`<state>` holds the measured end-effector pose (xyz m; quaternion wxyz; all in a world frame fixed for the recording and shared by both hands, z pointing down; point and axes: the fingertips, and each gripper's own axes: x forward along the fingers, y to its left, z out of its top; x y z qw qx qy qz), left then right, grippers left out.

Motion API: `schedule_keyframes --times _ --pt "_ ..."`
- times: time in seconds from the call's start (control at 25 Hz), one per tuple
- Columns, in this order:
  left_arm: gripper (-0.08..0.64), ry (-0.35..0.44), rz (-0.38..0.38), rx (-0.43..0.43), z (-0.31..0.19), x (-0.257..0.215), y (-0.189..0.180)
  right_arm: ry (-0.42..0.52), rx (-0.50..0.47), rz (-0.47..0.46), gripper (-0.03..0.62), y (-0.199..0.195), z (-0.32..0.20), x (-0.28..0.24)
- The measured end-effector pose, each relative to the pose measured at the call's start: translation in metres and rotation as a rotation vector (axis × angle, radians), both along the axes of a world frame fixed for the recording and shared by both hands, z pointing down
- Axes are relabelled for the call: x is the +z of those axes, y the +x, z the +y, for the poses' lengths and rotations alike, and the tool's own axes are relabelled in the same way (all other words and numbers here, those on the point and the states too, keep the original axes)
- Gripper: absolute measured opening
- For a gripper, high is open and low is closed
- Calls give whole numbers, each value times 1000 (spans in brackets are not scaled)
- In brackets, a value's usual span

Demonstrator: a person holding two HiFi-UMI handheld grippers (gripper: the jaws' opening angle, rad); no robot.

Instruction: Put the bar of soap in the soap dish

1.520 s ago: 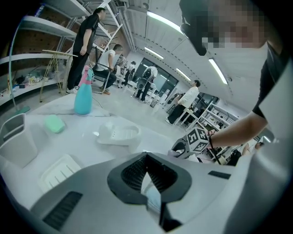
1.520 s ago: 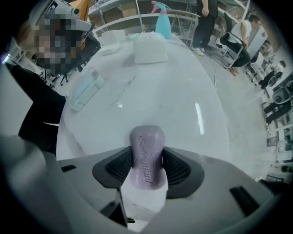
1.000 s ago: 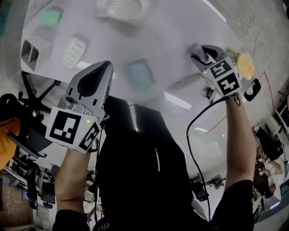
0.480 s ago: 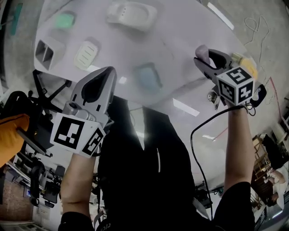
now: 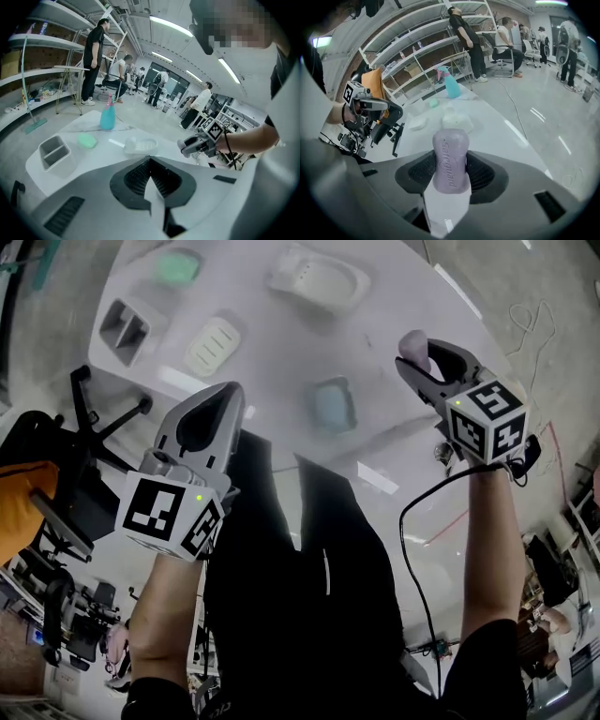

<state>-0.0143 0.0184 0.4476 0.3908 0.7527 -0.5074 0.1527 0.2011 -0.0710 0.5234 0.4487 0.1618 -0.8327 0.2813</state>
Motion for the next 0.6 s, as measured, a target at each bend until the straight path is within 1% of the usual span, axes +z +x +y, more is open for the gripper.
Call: schedule_keyframes --times 0.12,0.28,0.48,0.6 --pt "9 -2 7 -14 6 -3 -17 14 -17 -3 212 -24 -7 -7" --pt "9 19 -6 -24 7 -10 -45 41 -27 12 212 -55 -21 -7" --pt "9 24 23 -90 9 -13 -84 85 -66 92 212 -84 -41 4" --pt "9 24 23 -124 16 -11 -102 89 -69 127 212 -94 -52 9"
